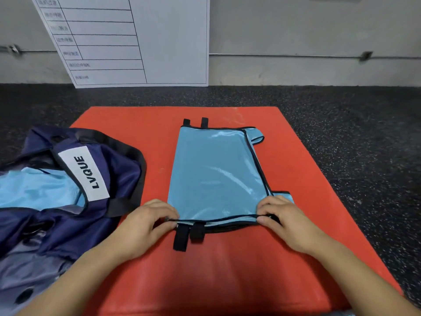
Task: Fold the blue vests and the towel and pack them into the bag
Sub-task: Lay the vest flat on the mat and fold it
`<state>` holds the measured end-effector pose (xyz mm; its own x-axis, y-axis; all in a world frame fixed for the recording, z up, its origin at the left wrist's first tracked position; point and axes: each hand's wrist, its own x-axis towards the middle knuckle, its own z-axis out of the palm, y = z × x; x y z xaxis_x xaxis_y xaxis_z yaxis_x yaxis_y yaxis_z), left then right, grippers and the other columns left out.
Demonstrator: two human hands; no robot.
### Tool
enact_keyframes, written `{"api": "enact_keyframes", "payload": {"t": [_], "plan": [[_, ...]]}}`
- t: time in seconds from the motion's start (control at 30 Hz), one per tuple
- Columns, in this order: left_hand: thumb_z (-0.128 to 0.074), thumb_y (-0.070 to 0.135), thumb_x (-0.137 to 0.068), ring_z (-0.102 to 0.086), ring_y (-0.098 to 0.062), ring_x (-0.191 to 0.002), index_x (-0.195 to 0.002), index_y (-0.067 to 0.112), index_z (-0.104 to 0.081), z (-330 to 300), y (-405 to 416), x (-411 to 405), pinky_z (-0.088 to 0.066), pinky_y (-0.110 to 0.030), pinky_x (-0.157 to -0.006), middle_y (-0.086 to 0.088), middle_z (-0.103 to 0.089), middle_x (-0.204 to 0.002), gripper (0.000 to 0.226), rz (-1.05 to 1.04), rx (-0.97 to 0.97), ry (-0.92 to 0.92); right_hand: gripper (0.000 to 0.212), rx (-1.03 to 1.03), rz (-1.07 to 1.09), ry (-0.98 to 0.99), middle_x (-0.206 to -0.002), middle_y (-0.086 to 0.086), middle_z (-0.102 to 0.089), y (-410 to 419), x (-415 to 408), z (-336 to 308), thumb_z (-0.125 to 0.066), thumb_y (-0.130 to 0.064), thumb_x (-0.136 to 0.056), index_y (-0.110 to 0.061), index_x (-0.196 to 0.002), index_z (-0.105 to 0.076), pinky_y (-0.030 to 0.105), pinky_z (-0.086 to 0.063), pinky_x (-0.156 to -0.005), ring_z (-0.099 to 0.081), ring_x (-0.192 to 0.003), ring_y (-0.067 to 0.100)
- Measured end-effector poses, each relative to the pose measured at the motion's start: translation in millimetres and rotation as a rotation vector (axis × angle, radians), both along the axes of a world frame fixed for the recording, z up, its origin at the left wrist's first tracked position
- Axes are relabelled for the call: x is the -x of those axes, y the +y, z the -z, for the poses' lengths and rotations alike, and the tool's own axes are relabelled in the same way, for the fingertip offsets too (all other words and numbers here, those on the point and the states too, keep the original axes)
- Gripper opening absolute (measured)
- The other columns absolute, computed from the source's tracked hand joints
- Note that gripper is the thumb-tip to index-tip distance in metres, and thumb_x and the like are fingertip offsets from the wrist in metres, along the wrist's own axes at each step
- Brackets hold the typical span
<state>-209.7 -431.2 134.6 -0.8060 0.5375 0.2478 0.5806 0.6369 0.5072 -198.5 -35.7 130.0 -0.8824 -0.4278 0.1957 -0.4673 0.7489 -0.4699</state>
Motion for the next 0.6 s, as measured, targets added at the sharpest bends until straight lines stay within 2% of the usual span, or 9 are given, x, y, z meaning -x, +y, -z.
{"api": "enact_keyframes", "payload": {"t": [0.1,0.17,0.23,0.27,0.33,0.4,0.5,0.57,0.6], "plan": [[-0.056,0.044,-0.099,-0.061,-0.007,-0.084,-0.093,0.029,-0.066,-15.0,1.1,5.2,-0.051,-0.035,-0.082,0.011,-0.066,-0.088,0.020,0.003,0.044,-0.164,0.021,-0.110,-0.055,-0.111,-0.091,-0.019,-0.055,0.5,9.8,-13.6,-0.046,-0.050,-0.101,-0.038,-0.085,-0.050,0.025,-0.043,-0.085,-0.053,-0.092,0.005],[-0.059,0.032,-0.101,-0.057,-0.012,-0.073,-0.090,0.023,-0.066,-20.9,0.9,11.7,-0.049,-0.038,-0.075,0.004,-0.067,-0.080,0.016,0.019,-0.027,-0.351,0.025,-0.147,-0.063,-0.261,-0.080,-0.017,-0.054,1.9,15.4,-21.6,-0.048,-0.046,-0.104,-0.034,-0.082,-0.051,0.024,-0.041,-0.074,-0.050,-0.078,0.002],[-0.059,0.029,-0.097,-0.044,-0.013,-0.064,-0.093,0.017,-0.066,-21.3,0.2,19.7,-0.039,-0.034,-0.064,0.004,-0.056,-0.067,0.015,0.001,-0.152,-0.485,0.026,-0.039,-0.055,-0.466,-0.068,-0.018,-0.049,4.8,21.0,-29.2,-0.053,-0.038,-0.105,-0.028,-0.081,-0.054,0.024,-0.037,-0.063,-0.041,-0.064,0.001],[-0.059,0.029,-0.097,-0.038,-0.014,-0.061,-0.094,0.015,-0.067,-19.7,0.6,23.8,-0.034,-0.032,-0.060,0.005,-0.047,-0.062,0.016,-0.039,-0.225,-0.522,0.025,0.065,-0.047,-0.528,-0.065,-0.018,-0.046,5.9,24.1,-32.8,-0.055,-0.034,-0.105,-0.027,-0.081,-0.056,0.026,-0.034,-0.060,-0.038,-0.063,0.003],[-0.061,0.026,-0.101,-0.033,-0.013,-0.057,-0.093,0.015,-0.067,-14.3,5.1,30.9,-0.032,-0.028,-0.054,0.004,-0.040,-0.059,0.015,-0.167,-0.352,-0.561,0.019,0.279,0.008,-0.536,-0.065,-0.015,-0.045,5.2,31.6,-35.4,-0.058,-0.029,-0.104,-0.023,-0.086,-0.062,0.032,-0.030,-0.059,-0.036,-0.063,0.010],[-0.061,0.020,-0.101,-0.035,-0.010,-0.052,-0.092,0.016,-0.069,-6.1,12.2,35.0,-0.035,-0.024,-0.051,0.006,-0.044,-0.055,0.013,-0.316,-0.397,-0.556,0.015,0.385,0.129,-0.504,-0.063,-0.014,-0.053,1.9,40.0,-30.4,-0.062,-0.031,-0.101,-0.021,-0.091,-0.067,0.031,-0.031,-0.056,-0.039,-0.060,0.011],[-0.061,0.025,-0.100,-0.040,-0.009,-0.053,-0.091,0.021,-0.070,2.4,20.0,36.6,-0.037,-0.025,-0.055,0.007,-0.051,-0.056,0.014,-0.440,-0.335,-0.486,0.018,0.316,0.232,-0.484,-0.071,-0.002,-0.065,-4.4,49.0,-22.8,-0.066,-0.043,-0.097,-0.025,-0.092,-0.070,0.034,-0.039,-0.065,-0.051,-0.066,0.013],[-0.058,0.031,-0.102,-0.046,-0.009,-0.054,-0.093,0.023,-0.069,1.7,21.4,38.2,-0.042,-0.027,-0.058,0.004,-0.057,-0.061,0.016,-0.470,-0.355,-0.483,0.024,0.356,0.259,-0.529,-0.079,-0.006,-0.069,-3.4,50.2,-26.0,-0.058,-0.046,-0.101,-0.025,-0.098,-0.071,0.036,-0.047,-0.070,-0.057,-0.075,0.011],[-0.055,0.033,-0.103,-0.049,-0.009,-0.054,-0.095,0.024,-0.068,-0.4,21.1,39.0,-0.044,-0.028,-0.057,0.004,-0.058,-0.062,0.017,-0.471,-0.381,-0.503,0.029,0.405,0.286,-0.583,-0.082,-0.010,-0.071,-1.0,48.6,-32.4,-0.052,-0.048,-0.103,-0.026,-0.104,-0.071,0.028,-0.048,-0.069,-0.060,-0.078,0.007]]}}
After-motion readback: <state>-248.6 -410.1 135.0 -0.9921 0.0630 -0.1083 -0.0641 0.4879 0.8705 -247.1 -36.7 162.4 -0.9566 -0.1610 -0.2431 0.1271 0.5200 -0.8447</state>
